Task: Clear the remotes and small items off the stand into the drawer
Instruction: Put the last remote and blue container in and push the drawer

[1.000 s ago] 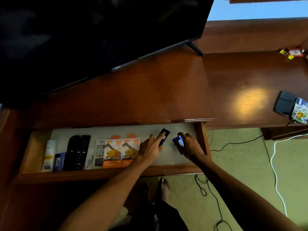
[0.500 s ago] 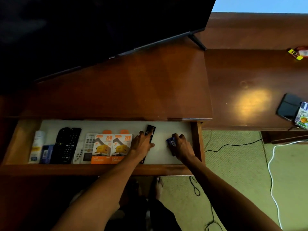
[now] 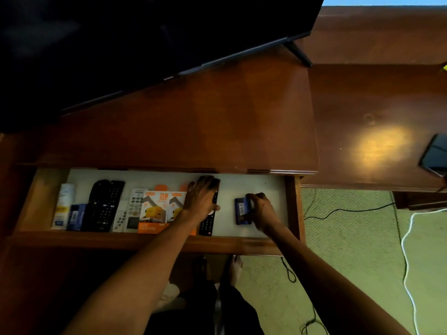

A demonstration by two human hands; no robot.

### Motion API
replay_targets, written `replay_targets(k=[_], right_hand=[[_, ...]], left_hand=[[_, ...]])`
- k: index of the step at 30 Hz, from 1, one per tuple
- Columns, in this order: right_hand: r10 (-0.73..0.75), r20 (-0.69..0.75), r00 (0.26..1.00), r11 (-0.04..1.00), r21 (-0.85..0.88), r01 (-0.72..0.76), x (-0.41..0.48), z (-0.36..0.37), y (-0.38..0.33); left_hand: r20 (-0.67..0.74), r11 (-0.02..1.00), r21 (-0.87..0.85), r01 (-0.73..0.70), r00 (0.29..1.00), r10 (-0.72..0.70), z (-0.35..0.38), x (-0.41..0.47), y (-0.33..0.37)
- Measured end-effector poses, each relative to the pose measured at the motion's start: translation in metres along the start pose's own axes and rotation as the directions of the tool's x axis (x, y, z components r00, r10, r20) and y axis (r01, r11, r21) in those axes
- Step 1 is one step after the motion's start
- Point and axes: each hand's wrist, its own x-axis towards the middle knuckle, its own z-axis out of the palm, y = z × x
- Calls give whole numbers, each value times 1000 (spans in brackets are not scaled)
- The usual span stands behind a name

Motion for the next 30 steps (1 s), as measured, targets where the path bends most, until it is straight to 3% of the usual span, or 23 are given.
replay_targets(k=[12,18,22,25,28,30], right_hand=[[-25,21,999,998,63,24,11,31,-38],[0,48,999,999,39,-2,6,37,-57],[45,94,995,999,-23,-43,1,37,-71],[62,97,993,990,-129,-49,-9,33,-85],[52,8,999,962,-269,-48,-24,32,-95],[16,-52,999,964,-263,-29,-38,35,-104]], left_hand=[[-47,995,-99,14,999,-19,-2,-15,-31],[-97,957,-287,-34,995,6,-18,-41,-49],[-106,877,-477,-57,994,7,-33,-74,-72],[-110,864,-500,-65,994,11,-40,-97,-98],[-95,853,-512,-97,994,56,-41,-121,-127],[-72,853,-516,-80,996,50,-39,-138,-148]])
